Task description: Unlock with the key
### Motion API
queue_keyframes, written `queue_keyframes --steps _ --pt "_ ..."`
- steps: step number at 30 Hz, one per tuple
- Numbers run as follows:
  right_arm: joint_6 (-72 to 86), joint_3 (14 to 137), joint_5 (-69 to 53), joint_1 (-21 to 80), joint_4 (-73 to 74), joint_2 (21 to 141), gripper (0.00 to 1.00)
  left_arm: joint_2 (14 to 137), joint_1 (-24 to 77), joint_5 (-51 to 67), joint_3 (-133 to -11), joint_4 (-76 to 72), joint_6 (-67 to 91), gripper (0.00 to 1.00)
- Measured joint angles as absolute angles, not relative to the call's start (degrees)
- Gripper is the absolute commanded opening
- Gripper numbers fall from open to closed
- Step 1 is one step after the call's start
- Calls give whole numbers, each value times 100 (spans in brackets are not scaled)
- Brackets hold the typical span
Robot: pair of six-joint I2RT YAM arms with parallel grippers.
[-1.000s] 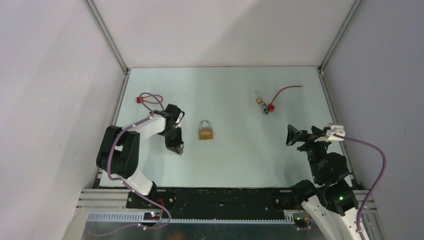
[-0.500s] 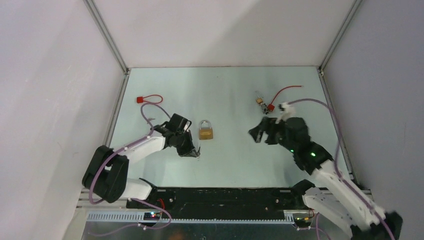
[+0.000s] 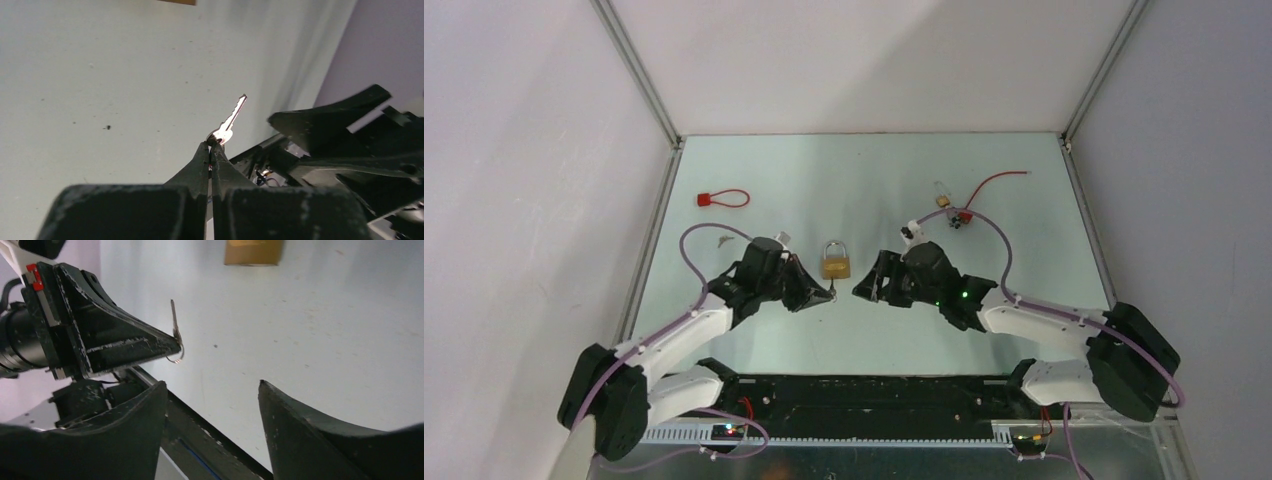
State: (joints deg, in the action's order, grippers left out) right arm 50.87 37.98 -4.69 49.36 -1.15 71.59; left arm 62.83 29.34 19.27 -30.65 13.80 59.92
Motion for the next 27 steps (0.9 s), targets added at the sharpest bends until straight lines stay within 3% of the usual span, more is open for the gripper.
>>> queue_keyframes --steps 14,27 --pt "5524 3798 93 5496 -1931 7859 42 5548 2941 2062 -2930 1055 6473 0" --pt "5391 3798 84 5507 -2834 8208 31 5317 2945 2139 -2930 930 6803 0"
